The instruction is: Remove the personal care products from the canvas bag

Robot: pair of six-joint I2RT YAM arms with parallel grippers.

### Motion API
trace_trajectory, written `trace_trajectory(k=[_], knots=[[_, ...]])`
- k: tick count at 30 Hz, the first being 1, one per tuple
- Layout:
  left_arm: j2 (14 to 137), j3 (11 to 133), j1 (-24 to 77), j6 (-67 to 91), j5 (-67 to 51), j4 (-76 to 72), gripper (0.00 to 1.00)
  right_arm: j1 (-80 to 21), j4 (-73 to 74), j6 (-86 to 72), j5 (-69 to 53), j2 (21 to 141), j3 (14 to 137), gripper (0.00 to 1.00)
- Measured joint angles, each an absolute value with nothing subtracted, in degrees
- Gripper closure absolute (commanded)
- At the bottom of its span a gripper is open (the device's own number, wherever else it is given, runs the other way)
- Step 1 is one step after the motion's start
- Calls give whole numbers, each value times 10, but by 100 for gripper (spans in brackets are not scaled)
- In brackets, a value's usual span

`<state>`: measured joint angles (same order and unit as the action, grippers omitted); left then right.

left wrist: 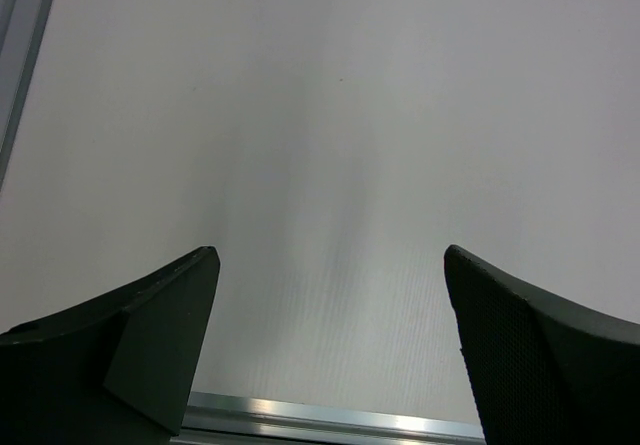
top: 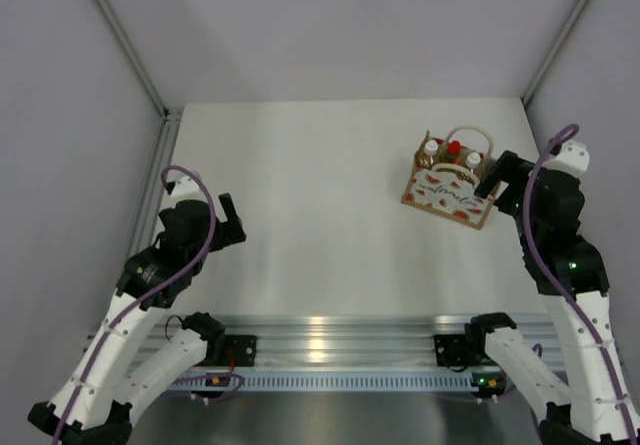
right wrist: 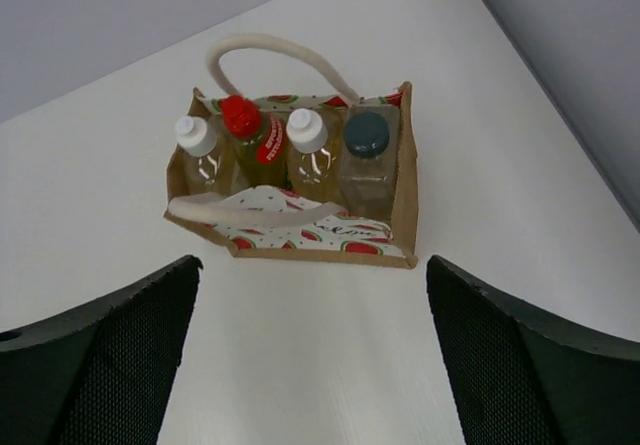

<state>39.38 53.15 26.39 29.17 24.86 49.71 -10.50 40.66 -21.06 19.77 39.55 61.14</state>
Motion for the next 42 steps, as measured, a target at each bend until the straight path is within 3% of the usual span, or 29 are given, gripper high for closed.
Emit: trace_trajectory(k=[4,10,13,21,32,42], knots=[[384,531,264,292,246,497,2,-19,388,-216,168,444,624,13],[366,531,264,292,244,497,2,227,328,-272,-27,499,585,25],[366,531,267,292,242,497,2,292,267,-323,-120,516,514,30],[363,531,271,293,242,497,2,310,211,-373,-198,548,397,42],[360,531,271,293,243,497,2,310,149,-362,-243,602,385,52],[352,531,274,293,242,497,2,313,116,-381,-286,581,370,53]])
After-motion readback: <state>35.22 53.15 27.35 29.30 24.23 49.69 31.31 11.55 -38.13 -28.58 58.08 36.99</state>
